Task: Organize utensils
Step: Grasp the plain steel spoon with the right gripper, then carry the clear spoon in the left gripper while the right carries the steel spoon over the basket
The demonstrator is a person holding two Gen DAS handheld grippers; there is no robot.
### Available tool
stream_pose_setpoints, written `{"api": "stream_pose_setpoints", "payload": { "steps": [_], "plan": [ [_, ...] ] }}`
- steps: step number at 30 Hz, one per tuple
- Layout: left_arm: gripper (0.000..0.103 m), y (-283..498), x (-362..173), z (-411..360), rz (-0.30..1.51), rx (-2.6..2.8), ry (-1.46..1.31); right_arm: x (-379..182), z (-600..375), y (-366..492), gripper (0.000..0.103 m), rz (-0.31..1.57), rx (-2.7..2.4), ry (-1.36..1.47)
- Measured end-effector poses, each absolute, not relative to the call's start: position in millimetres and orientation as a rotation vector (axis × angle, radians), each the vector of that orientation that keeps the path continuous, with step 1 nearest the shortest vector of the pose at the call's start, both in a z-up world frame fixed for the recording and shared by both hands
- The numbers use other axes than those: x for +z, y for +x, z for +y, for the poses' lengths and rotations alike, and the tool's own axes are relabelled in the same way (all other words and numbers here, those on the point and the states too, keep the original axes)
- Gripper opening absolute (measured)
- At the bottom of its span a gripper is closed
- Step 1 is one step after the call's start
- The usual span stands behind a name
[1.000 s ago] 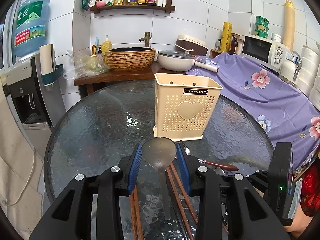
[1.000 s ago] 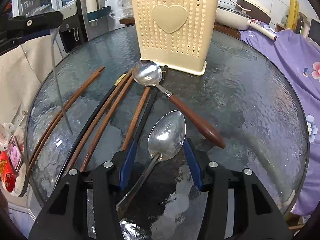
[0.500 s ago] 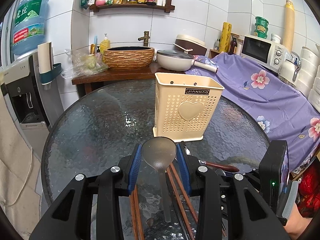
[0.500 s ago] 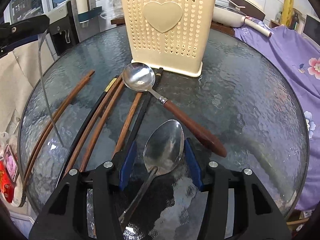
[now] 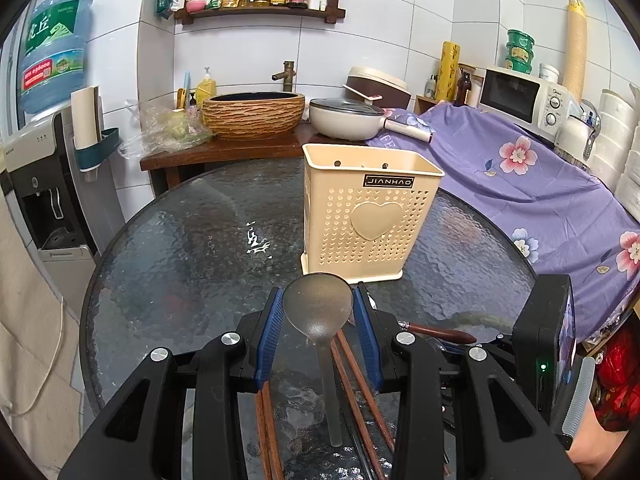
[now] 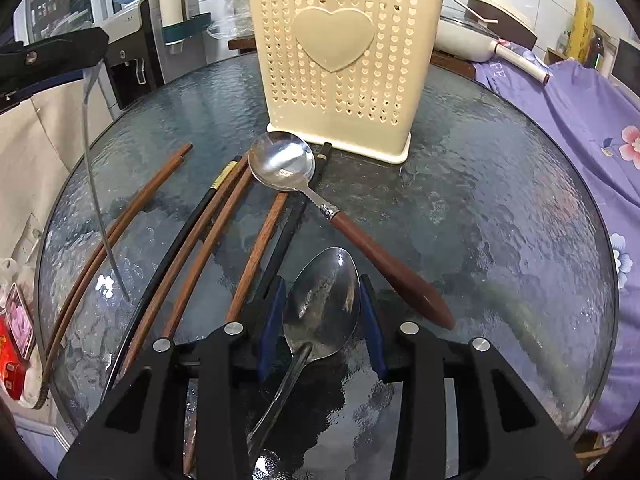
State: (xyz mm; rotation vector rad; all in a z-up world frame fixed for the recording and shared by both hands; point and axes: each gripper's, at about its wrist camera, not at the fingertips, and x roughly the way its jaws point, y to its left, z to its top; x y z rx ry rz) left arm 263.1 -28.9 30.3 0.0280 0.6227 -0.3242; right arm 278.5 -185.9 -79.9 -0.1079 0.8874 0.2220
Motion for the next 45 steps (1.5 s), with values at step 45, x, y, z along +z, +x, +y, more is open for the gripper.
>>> {"api": "stream_pose_setpoints", "payload": {
  "steps": [45],
  "plan": [
    [0.035,259.1,109.8,-36.4,0.489,-0.349,0.021,78.9,-217.6,265.2,0.037,0.590,0.426,-0.043]
  ]
}}
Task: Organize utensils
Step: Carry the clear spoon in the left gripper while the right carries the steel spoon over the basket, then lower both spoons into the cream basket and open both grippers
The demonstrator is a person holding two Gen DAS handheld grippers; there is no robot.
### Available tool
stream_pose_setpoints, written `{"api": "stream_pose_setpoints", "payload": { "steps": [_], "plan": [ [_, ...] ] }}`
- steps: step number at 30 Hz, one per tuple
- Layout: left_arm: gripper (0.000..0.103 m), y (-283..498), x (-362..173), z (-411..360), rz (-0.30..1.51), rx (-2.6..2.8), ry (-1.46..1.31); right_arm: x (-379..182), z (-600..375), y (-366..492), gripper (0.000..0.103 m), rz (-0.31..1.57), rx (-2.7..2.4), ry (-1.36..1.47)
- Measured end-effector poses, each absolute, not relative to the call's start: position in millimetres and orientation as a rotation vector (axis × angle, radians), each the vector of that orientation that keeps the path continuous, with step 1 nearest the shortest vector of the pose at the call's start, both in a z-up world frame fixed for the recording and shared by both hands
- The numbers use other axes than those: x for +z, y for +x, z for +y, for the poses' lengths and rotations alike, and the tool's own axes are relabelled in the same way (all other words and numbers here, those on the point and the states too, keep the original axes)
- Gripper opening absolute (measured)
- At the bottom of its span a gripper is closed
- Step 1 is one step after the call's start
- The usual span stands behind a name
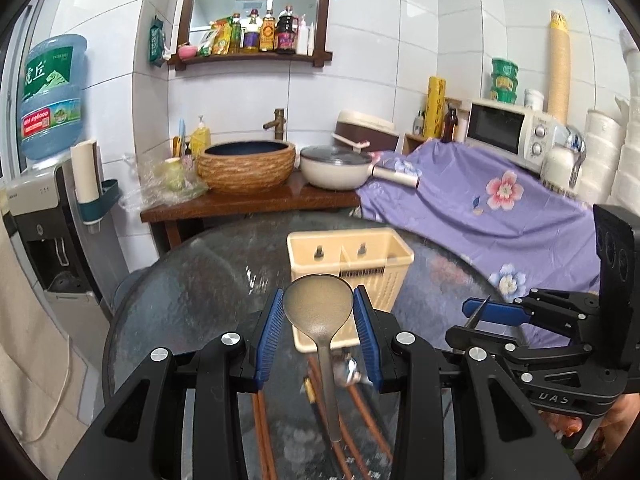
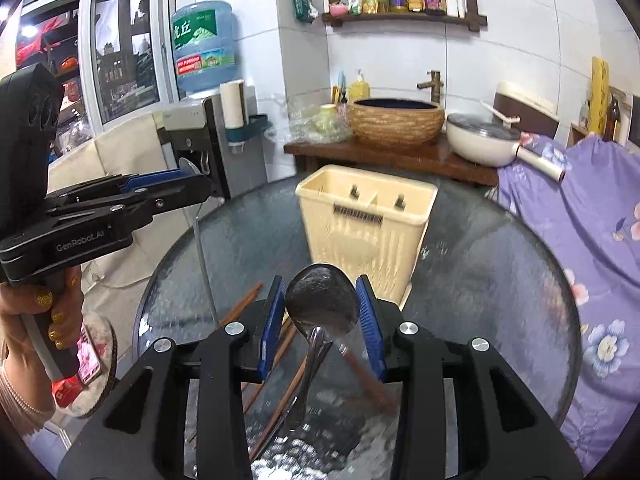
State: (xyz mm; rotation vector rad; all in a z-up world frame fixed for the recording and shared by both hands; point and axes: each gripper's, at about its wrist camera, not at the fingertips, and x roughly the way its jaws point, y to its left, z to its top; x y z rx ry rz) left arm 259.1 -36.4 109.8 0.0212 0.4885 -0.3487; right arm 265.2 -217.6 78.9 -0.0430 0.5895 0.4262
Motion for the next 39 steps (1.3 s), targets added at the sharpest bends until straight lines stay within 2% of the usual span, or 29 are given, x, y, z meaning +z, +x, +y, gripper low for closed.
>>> {"api": "stream_pose_setpoints", "payload": {
  "steps": [10,19,26,39],
  "plan": [
    [0.035,306.9,181.1,-41.9,0.424,-0.363,-0.075,158.9,-230.2,315.7,0.037,0.495,0.398,-0.008],
    [0.035,367.8,193.7,-53.7,0.394,-0.271,-0.114,204.0,-227.6,373.1,0.037,0.401,0.293,-0.032],
    [0.035,398.8,181.6,-57.8,0.380,-0.240,-0.133,187.7,-223.2,416.1,0.037,0.397,0.234,-0.051],
    [0.035,418.0,101.6,-58.9,0.479,-0.229,-0.119,90.7,-218.1,426.8,0.037,0.485,0.249,-0.084]
  ]
}}
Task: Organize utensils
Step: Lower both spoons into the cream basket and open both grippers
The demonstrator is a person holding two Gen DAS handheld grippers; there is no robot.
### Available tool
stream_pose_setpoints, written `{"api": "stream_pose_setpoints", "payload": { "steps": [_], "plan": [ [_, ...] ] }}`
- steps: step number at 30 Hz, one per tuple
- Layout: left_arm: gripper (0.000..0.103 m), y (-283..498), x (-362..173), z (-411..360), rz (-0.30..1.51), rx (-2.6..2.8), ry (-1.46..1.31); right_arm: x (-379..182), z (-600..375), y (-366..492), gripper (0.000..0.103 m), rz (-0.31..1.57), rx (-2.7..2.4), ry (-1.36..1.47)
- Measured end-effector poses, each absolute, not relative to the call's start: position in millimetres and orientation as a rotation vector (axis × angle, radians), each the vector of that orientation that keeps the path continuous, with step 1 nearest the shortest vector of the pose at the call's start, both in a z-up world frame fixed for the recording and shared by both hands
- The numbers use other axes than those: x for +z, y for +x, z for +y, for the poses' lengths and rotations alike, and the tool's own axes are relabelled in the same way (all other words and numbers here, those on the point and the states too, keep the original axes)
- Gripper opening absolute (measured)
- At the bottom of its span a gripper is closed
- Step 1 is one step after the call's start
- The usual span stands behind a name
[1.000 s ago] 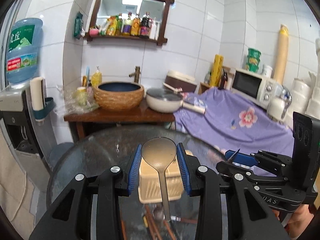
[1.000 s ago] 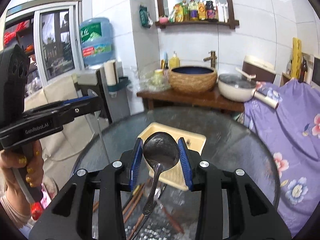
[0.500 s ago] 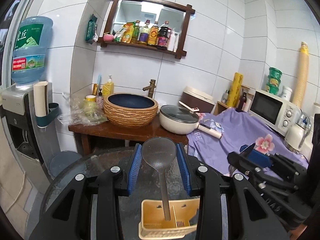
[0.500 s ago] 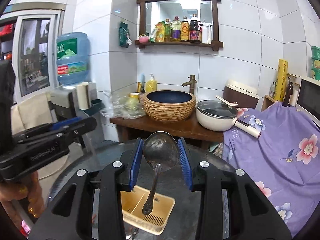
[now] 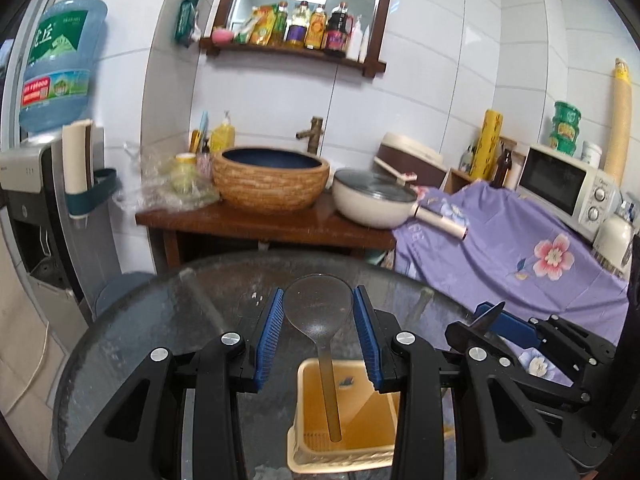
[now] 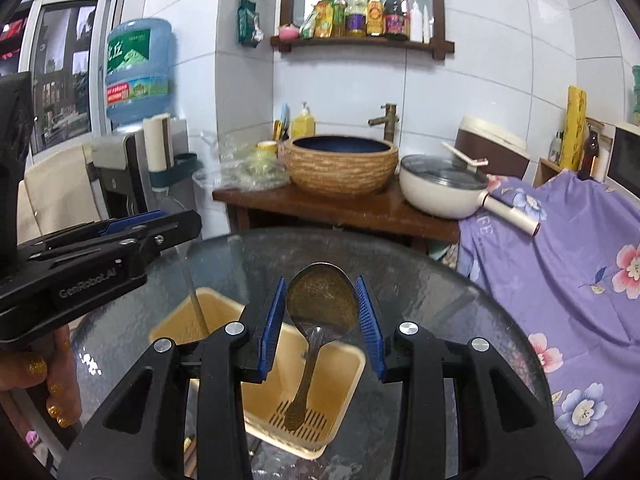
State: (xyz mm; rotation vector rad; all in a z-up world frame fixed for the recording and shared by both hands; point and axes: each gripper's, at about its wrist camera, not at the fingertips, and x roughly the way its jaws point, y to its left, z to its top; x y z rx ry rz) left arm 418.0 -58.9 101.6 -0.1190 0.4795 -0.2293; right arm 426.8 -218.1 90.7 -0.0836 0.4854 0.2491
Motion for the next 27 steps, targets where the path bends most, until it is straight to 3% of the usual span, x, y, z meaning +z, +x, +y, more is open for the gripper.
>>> {"api": "stream_pose_setpoints", "payload": {
  "steps": [15,17,19,20,25,27],
  "plan": [
    [0.035,418.1,64.3,-64.4,0.559,-0.259,-0.052,62.3,-214.5,424.0,0.037,0.530,0.266,-0.124],
    [0.036,417.9,63.8,-64.8,0.560,-0.258,-0.048,61.0,-214.5,422.7,0.042,0.523,0.266,-0.123],
    [0.041,417.7,64.9,-63.7,0.557,-0.259,-0.054,61.7,-217.1,421.5,0.047,0.513,0.264,-0.118],
    [0.044,416.7,66.7,-62.3,0.552,-0.260,-0.061,62.6,-218.6,421.0,0.056,0.510,0.261,-0.115],
    [0.058,402.7,90.1,-44.9,0.481,-0.265,-0.107,79.4,-232.4,408.1,0.058,0.462,0.266,-0.073],
    [0.066,395.7,98.6,-36.0,0.461,-0.259,-0.124,85.4,-236.6,401.3,0.066,0.452,0.274,-0.063]
  ]
}}
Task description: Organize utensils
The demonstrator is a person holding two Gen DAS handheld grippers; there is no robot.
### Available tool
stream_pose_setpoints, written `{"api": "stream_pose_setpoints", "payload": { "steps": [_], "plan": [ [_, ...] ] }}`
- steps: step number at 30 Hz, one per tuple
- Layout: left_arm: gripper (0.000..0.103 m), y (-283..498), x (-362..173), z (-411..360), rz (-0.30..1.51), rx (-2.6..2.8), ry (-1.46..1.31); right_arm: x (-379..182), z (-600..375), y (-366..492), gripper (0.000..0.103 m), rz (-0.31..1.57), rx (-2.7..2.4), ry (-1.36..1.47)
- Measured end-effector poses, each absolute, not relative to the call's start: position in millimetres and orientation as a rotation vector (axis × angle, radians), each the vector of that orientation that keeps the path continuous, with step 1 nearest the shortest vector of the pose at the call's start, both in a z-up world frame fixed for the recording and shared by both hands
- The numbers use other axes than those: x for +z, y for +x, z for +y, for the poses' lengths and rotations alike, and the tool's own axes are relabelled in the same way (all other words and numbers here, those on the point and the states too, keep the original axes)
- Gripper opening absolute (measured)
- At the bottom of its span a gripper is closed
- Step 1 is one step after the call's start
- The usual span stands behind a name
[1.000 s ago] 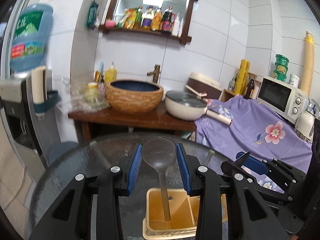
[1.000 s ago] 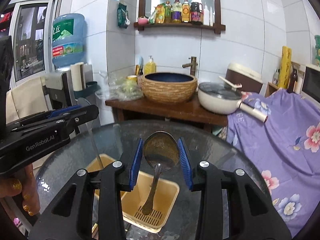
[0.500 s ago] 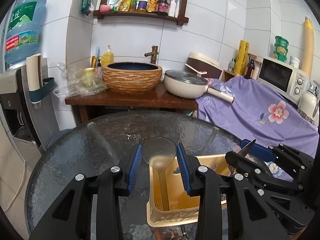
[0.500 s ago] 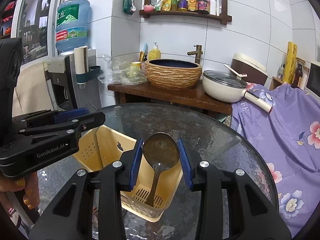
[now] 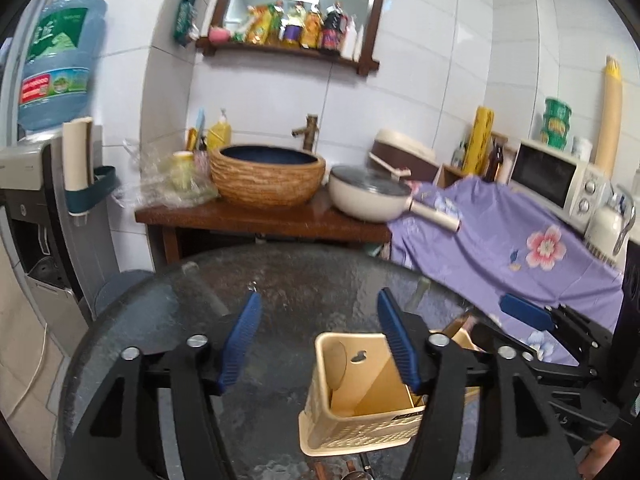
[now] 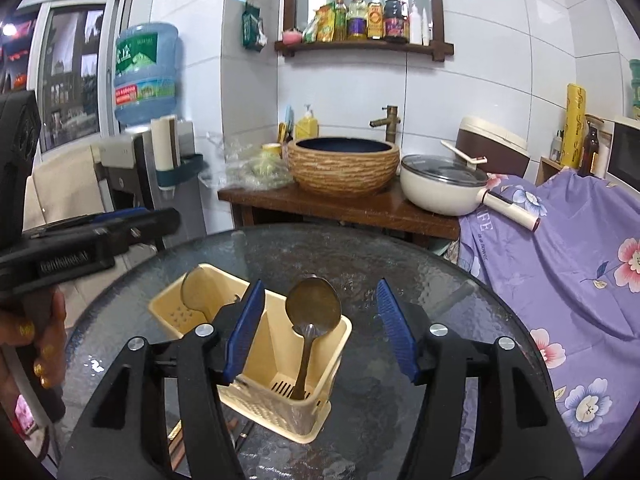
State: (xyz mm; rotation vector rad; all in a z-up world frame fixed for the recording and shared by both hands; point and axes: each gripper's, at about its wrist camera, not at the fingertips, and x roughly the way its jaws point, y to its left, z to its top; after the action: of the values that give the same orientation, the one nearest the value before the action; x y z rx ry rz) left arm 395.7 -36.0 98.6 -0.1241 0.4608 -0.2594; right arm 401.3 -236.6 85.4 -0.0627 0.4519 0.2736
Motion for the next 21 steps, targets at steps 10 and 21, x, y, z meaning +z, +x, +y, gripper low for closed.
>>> {"api": "stream_pose_setpoints", "payload": {
  "steps": [10,21],
  "plan": [
    [0.092,345.8,70.5,-8.0,0.568,-0.228,-0.040,68.5,-207.2,326.9,0.067,0.515,0.404,-0.181],
    [0.066,312.3,-22.1,30.8,0.819,-0.192,0.048,-21.5,-169.9,315.9,0.067,0.750,0.555,-0.273]
  ]
}}
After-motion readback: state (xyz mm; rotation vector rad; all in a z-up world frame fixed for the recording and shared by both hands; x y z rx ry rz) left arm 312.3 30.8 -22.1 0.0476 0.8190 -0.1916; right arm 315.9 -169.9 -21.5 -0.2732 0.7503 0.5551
